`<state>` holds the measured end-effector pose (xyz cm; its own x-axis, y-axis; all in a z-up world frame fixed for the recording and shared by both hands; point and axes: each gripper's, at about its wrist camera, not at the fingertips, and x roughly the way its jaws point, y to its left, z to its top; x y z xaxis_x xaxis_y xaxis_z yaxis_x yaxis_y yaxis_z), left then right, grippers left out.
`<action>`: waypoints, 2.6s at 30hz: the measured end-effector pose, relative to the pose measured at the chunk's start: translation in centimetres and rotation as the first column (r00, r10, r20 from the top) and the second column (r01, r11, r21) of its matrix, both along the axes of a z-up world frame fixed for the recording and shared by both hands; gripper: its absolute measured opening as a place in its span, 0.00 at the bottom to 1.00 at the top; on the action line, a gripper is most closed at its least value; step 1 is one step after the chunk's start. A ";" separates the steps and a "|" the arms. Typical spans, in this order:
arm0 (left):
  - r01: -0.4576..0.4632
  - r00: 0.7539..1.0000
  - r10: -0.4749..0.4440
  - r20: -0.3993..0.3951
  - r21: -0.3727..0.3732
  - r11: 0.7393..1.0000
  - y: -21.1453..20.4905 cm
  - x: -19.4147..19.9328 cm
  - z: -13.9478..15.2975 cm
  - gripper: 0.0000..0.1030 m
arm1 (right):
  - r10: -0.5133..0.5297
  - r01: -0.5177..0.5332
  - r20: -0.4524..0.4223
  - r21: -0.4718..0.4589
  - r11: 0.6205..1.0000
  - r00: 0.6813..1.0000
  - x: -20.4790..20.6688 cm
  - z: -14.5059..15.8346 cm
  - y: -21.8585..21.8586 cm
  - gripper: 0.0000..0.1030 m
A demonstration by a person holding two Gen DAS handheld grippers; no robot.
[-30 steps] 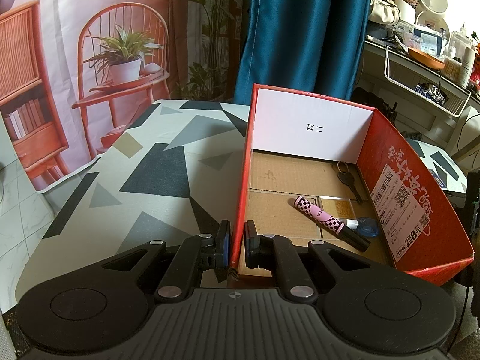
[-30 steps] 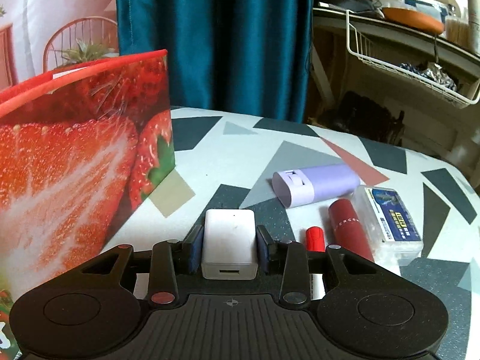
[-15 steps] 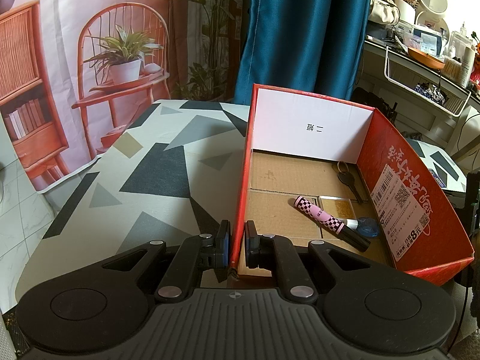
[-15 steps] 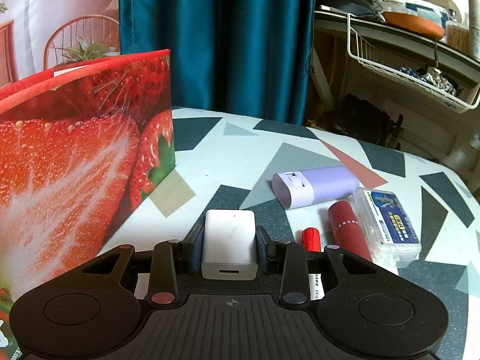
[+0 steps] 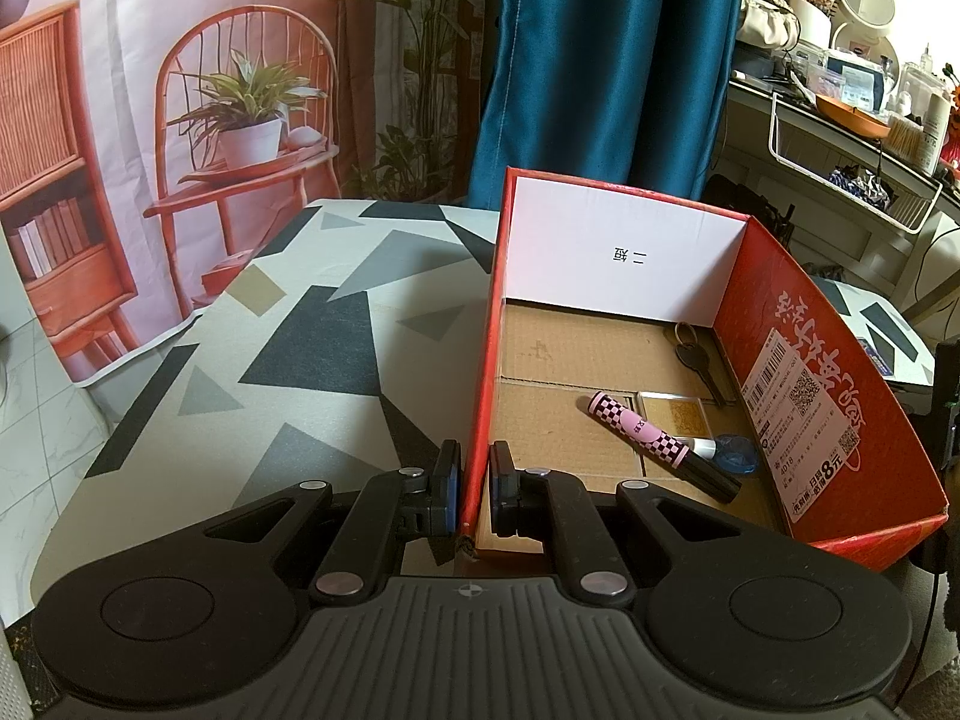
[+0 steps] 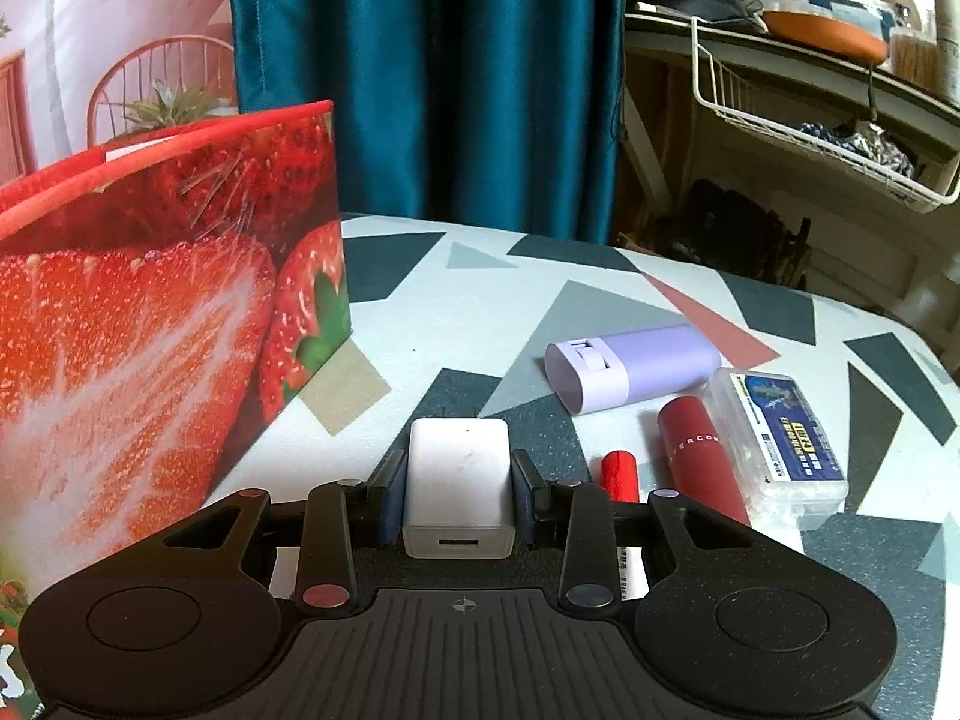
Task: Organize rigid objects
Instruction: 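Carry the white charger into the red box and release it with the right gripper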
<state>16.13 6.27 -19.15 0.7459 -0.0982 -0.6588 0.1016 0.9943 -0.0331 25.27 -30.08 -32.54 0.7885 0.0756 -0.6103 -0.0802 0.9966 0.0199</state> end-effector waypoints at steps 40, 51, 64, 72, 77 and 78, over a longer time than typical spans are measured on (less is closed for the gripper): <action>0.000 1.000 0.000 -0.004 -0.012 1.000 0.2 0.0 0.0 0.10 | 0.361 -0.369 0.259 -0.019 0.929 0.896 -3.4 12.4 7.5 0.31; 0.000 1.000 0.000 -0.006 -0.021 1.000 0.0 0.0 -0.1 0.10 | 0.450 -0.433 0.143 -0.133 0.891 0.881 -2.7 10.8 10.4 0.31; -0.001 1.000 0.000 -0.007 -0.025 1.000 0.2 0.1 -0.1 0.10 | 0.465 -0.434 0.164 -0.194 0.880 0.870 -3.5 9.9 10.7 0.31; -0.002 1.000 0.002 -0.008 -0.026 1.000 0.3 0.1 -0.1 0.10 | 0.468 -0.432 0.180 -0.209 0.878 0.865 -3.9 9.9 10.7 0.33; -0.002 1.000 0.002 -0.007 -0.026 1.000 0.3 0.0 -0.1 0.10 | 0.410 -0.368 0.264 -0.196 0.909 0.873 -4.9 10.4 9.6 0.42; -0.002 1.000 0.002 -0.008 -0.025 1.000 0.3 0.0 -0.1 0.10 | 0.381 -0.337 0.289 -0.192 0.922 0.878 -5.1 10.5 9.2 0.43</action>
